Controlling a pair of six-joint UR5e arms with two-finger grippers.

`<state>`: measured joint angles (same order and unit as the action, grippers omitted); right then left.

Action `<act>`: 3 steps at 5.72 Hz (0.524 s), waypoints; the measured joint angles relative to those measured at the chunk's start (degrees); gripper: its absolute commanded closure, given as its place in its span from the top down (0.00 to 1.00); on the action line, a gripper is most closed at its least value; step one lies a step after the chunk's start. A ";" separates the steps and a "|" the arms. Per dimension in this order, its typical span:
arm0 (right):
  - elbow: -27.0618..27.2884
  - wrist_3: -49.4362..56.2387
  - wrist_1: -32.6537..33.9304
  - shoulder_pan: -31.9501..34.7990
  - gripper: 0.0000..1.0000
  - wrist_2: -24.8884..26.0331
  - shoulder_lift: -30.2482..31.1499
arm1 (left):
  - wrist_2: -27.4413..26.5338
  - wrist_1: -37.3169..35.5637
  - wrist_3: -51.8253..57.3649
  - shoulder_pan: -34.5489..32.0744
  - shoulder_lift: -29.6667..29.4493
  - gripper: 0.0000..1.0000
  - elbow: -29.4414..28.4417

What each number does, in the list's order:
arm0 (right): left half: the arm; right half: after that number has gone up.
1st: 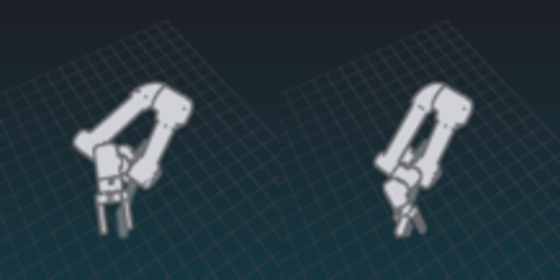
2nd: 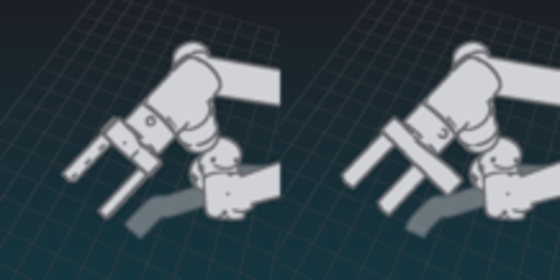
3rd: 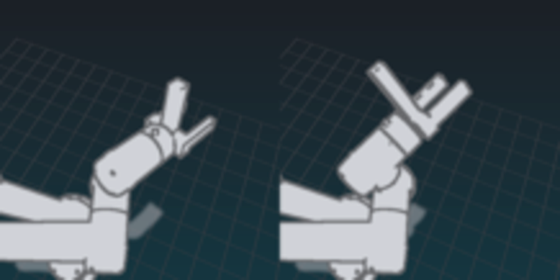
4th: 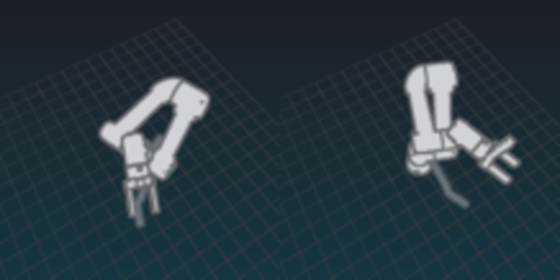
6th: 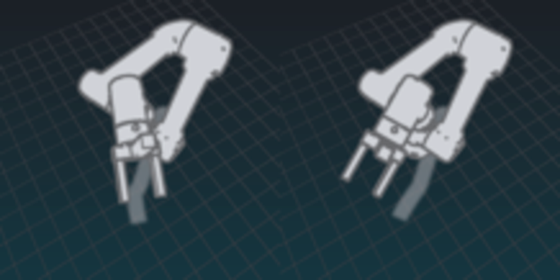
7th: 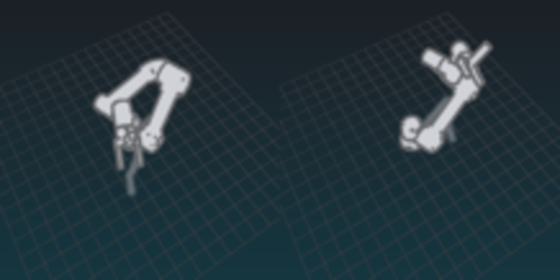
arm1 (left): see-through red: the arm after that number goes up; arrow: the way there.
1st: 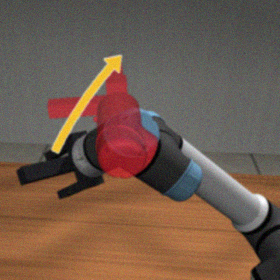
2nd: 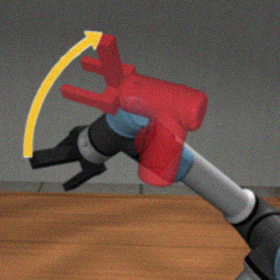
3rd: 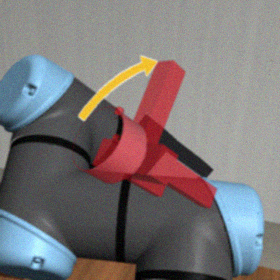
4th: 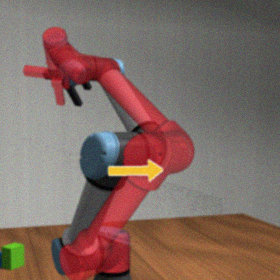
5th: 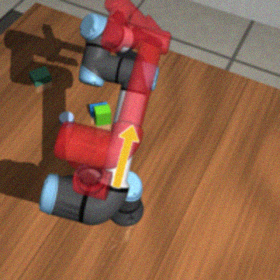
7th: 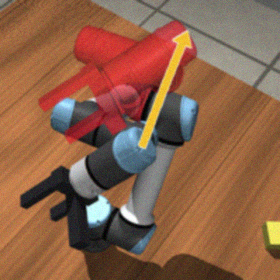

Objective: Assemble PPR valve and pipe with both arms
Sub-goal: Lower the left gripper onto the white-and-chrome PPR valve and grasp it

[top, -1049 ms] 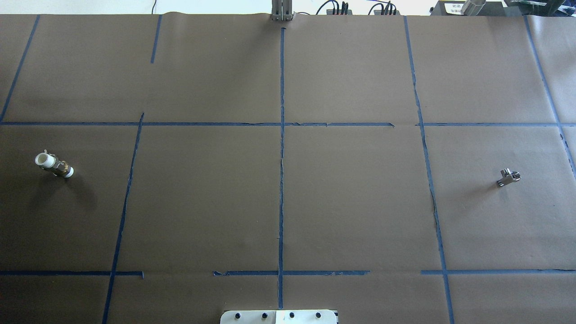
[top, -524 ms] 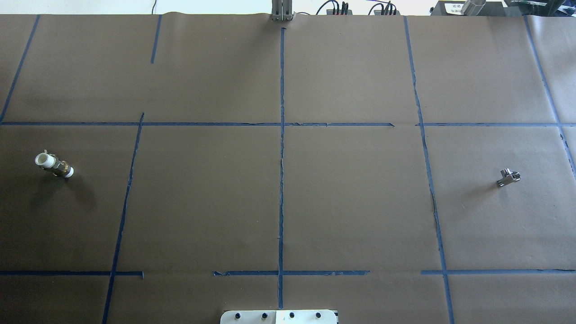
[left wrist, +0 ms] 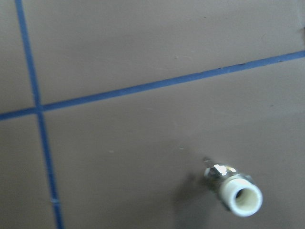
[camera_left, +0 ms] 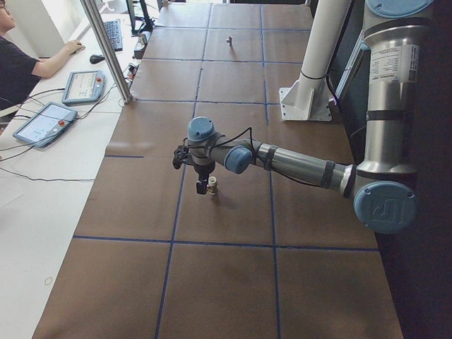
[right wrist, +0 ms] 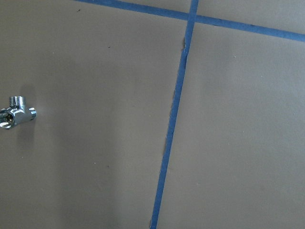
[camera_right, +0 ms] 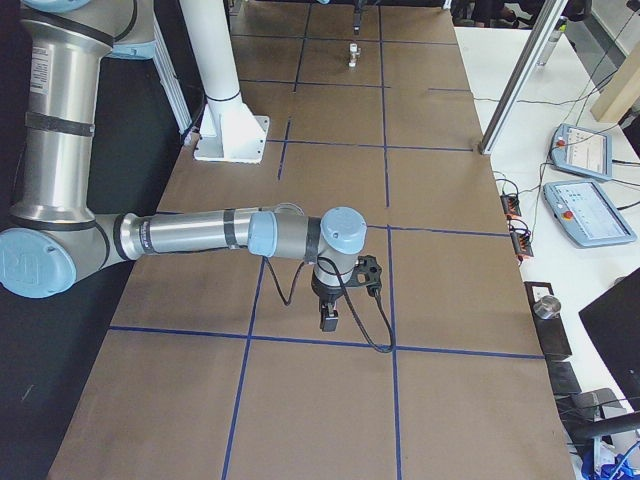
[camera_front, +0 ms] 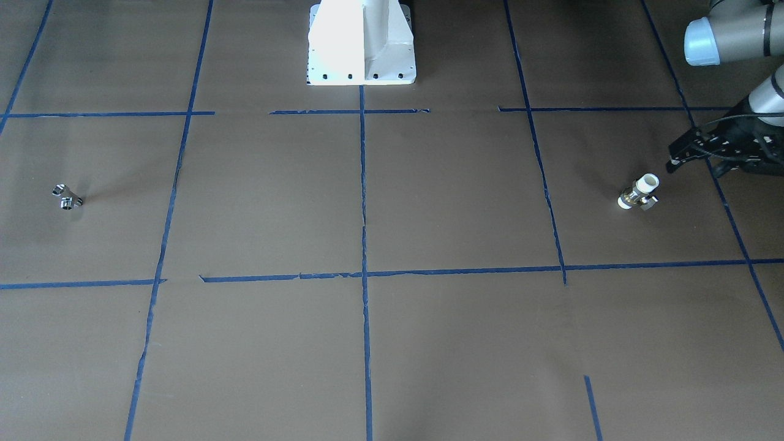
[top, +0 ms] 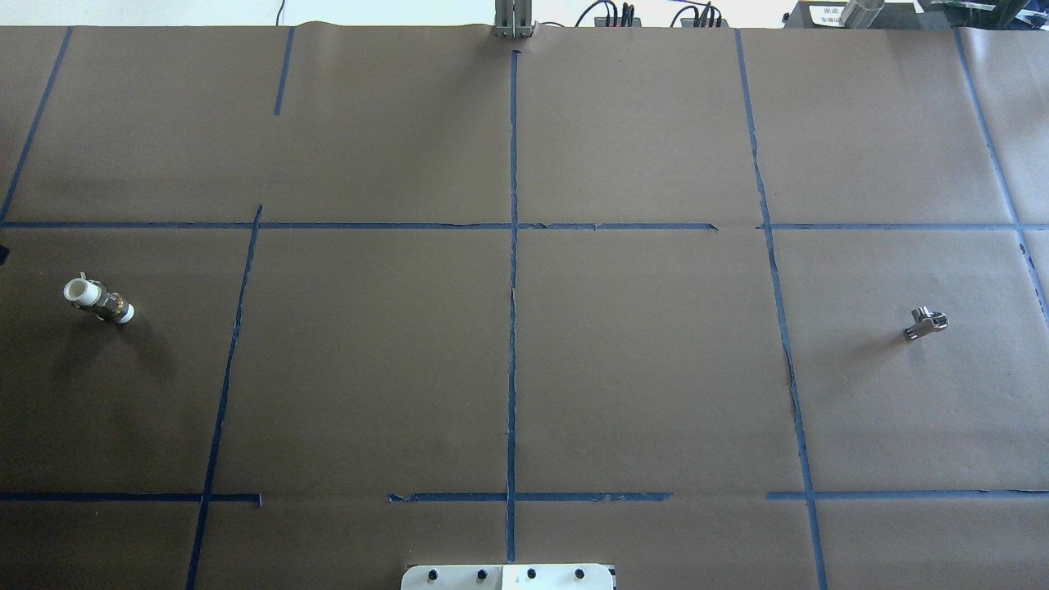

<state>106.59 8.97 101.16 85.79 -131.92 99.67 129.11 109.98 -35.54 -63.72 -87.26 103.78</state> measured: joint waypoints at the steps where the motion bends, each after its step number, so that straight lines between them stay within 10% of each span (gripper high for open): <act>1: -0.04 0.00 0.00 0.00 1.00 0.00 0.00 | -1.66 3.86 -3.55 2.44 0.11 1.00 -1.10; 3: -0.10 0.00 0.00 0.00 1.00 0.00 0.00 | -2.49 6.59 -5.36 5.42 0.16 1.00 -2.60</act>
<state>106.49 8.96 101.16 85.78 -131.92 99.67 126.62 116.57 -40.90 -58.29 -87.11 101.19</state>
